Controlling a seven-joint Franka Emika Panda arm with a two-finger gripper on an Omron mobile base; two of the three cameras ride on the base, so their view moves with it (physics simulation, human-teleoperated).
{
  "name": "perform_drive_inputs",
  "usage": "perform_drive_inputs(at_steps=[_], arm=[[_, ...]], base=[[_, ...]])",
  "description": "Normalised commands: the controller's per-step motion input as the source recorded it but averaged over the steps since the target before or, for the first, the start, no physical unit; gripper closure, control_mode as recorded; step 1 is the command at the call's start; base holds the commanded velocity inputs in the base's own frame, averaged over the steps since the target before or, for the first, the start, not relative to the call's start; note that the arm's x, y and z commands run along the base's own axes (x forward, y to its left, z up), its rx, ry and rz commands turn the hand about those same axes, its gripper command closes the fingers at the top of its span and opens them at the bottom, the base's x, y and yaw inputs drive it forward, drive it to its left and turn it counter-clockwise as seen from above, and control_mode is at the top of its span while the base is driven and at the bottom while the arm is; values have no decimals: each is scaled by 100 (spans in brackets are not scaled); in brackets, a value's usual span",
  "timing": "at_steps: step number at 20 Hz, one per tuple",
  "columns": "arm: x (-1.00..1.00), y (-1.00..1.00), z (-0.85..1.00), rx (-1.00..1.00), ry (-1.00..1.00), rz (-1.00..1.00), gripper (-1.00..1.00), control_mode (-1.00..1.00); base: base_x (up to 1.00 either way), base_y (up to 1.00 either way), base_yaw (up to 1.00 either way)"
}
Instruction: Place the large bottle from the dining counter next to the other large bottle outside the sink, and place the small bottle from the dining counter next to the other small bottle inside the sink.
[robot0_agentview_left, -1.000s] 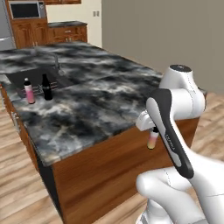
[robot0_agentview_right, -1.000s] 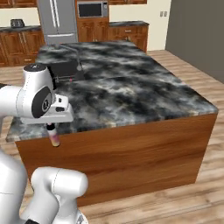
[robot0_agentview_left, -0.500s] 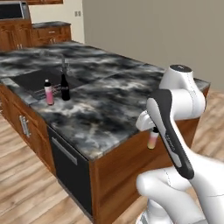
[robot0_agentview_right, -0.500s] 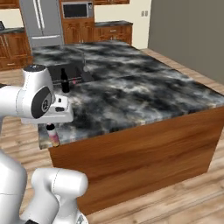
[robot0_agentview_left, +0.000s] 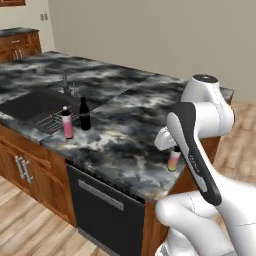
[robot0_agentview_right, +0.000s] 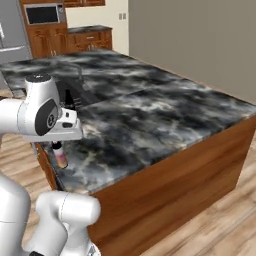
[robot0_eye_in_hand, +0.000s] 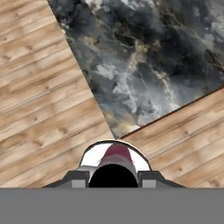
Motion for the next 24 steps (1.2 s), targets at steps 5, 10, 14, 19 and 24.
perform_drive_inputs(at_steps=[5, 10, 14, 19, 24], arm=[[0, 0, 0, 0, 0, 0, 100, 100], [0, 0, 0, 0, 0, 0, 100, 100], [0, 0, 0, 0, 0, 0, 100, 100], [0, 0, 0, 0, 0, 0, 100, 100], [0, 0, 0, 0, 0, 0, 100, 100]], base=[[7, 100, -45], [-39, 100, -36], [-62, 100, -32], [-5, 100, -50], [1, 100, -53]])
